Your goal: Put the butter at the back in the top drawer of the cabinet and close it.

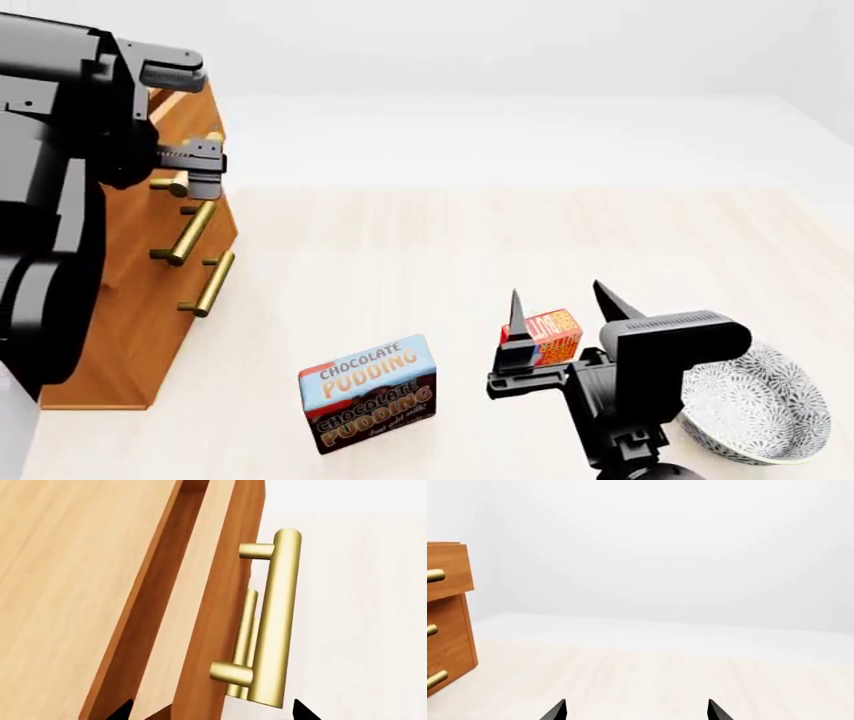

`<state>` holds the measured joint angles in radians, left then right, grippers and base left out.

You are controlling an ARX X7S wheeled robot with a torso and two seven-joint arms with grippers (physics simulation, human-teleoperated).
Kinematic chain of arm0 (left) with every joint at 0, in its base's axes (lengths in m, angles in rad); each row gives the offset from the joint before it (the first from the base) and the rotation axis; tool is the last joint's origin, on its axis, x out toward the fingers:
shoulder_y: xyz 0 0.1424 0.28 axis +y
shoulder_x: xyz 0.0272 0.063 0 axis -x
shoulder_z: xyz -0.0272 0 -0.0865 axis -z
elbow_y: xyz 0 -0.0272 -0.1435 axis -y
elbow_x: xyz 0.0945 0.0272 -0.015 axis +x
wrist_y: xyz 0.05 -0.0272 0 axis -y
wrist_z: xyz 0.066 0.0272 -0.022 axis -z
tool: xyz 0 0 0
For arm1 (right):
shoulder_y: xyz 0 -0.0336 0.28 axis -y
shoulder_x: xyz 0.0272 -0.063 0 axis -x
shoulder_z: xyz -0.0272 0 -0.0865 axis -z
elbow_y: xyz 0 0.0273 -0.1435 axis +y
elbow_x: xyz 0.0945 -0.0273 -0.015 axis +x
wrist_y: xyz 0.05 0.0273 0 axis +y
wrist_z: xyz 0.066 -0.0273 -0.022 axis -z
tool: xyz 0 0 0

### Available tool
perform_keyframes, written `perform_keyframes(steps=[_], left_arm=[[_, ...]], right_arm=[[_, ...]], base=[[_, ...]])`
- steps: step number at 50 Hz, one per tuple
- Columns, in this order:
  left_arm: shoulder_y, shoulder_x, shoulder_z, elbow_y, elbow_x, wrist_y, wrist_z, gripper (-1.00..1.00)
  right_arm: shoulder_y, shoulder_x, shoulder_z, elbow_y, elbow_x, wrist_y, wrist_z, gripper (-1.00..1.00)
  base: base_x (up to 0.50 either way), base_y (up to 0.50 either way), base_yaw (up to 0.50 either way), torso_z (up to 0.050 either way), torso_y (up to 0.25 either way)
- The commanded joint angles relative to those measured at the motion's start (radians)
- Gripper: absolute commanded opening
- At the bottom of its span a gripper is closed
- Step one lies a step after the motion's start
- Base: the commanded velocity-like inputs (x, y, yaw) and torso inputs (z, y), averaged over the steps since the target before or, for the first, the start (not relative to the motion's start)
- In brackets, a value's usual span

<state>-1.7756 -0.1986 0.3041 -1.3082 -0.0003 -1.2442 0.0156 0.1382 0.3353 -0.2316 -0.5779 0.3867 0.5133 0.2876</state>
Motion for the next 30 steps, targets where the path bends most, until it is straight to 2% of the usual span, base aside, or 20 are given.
perform_keyframes(steps=[1,16,20,30], left_arm=[[0.020,-0.004,-0.012,0.000,-0.002,0.007,0.002,1.00],[0.032,0.002,-0.023,0.000,-0.003,-0.003,0.014,1.00],[0.027,0.012,-0.055,0.000,-0.012,-0.031,0.001,1.00],[0.001,0.067,-0.063,0.000,-0.005,-0.048,0.040,1.00]], right_arm=[[-0.001,0.002,-0.006,-0.002,0.001,0.000,0.005,1.00],[0.002,0.005,-0.012,-0.005,0.004,0.001,0.011,1.00],[0.002,0.007,-0.013,-0.007,0.005,0.002,0.013,1.00],[0.003,0.013,-0.011,-0.022,0.011,0.011,0.021,1.00]], base=[[0.00,0.00,0.00,0.000,0.000],[0.00,0.00,0.00,0.000,0.000],[0.00,0.00,0.00,0.000,0.000],[0.00,0.00,0.00,0.000,0.000]])
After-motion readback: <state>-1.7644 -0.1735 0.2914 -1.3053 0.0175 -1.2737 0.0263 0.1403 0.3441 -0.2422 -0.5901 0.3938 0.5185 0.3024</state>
